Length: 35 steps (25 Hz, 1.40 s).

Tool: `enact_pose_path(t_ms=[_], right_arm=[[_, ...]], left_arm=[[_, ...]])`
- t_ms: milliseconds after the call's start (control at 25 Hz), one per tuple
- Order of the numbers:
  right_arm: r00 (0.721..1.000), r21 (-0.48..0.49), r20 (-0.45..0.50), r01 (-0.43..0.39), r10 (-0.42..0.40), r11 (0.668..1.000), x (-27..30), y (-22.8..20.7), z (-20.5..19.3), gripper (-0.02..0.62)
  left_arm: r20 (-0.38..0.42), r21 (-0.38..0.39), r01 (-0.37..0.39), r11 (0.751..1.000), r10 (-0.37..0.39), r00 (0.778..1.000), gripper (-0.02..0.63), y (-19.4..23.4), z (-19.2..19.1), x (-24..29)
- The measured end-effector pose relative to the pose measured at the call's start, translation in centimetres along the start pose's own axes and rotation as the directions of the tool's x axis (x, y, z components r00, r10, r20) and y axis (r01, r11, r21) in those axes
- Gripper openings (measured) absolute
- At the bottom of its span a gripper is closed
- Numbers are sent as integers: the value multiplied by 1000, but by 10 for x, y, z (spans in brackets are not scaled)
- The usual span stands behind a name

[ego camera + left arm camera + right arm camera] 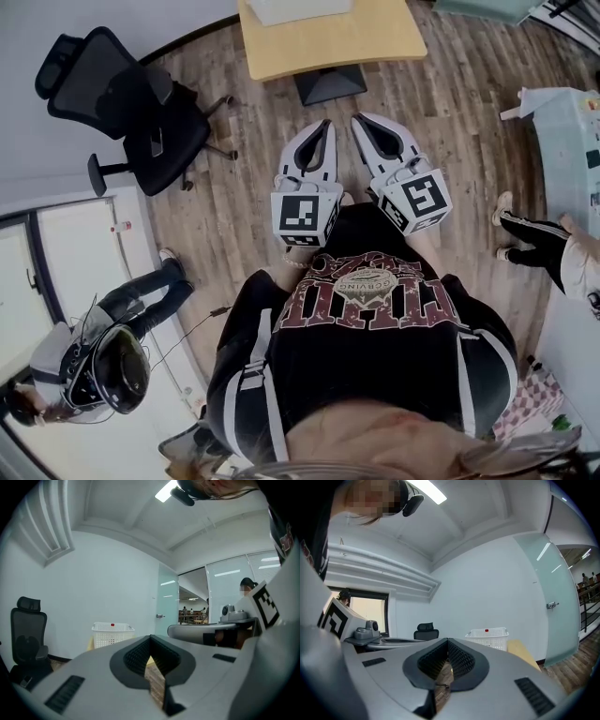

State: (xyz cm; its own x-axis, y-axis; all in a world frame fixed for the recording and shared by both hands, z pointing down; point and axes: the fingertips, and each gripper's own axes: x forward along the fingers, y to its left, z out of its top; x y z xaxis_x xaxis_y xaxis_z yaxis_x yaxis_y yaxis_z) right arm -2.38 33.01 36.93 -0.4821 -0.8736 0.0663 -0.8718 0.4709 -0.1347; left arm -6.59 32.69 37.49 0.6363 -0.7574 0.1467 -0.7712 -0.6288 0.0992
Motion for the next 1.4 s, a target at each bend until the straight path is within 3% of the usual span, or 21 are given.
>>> enact_pose_path(t_ms=[520, 1400], right_arm=[[1000, 4, -9, 27, -27, 1000, 38, -24, 3, 17], [985, -2, 28, 170, -170, 985, 136, -78, 24, 17]], left_arm=[[0, -4, 33, 999, -33, 999, 46, 29, 7, 41], [-1, 21, 184, 983, -184, 983, 46, 100, 31, 135]])
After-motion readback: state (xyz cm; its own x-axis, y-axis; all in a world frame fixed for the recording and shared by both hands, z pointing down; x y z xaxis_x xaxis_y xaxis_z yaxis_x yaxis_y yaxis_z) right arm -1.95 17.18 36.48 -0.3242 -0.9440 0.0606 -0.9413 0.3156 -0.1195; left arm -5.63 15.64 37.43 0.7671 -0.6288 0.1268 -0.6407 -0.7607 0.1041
